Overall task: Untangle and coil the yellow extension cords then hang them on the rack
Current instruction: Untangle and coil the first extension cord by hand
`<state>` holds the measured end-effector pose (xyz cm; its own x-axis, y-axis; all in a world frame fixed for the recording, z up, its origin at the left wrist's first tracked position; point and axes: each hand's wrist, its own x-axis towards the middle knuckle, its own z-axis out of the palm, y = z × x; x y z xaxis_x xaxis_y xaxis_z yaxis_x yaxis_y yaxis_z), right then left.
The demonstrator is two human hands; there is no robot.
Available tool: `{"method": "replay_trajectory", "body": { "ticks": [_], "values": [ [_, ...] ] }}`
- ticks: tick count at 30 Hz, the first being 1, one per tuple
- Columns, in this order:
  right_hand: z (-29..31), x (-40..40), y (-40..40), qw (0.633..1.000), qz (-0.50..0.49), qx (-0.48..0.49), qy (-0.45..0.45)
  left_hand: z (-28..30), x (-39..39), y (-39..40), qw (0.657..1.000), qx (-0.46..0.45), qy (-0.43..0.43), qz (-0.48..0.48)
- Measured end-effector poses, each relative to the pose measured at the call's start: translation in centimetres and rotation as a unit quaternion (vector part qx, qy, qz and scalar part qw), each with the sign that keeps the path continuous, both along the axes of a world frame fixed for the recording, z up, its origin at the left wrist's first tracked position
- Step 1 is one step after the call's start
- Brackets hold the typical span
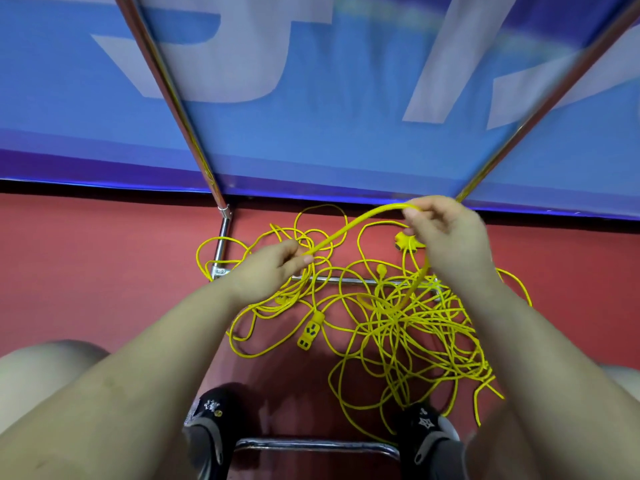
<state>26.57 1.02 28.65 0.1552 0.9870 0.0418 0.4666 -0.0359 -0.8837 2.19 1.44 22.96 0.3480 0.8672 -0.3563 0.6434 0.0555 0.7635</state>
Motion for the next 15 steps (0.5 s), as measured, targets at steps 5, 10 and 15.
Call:
{"method": "replay_trajectory", "body": {
  "ticks": [5,10,15],
  "values": [
    [-0.9,1.6,-0.2,0.993,-0.084,-0.005,-0.084,0.6,0.5,0.0,0.998,0.057,0.000,-0.012],
    [-1.3,-1.1,-1.7,0.975,0.135,-0.024,-0.176,1.4,2.5,-0.4,0.992,0.114,-0.020,-0.055],
    [-1.8,-2.4,-1.8,0.976,0.162,-0.099,-0.107,2.4,3.1,-0.2,0.986,0.153,-0.052,-0.035]
  ]
}}
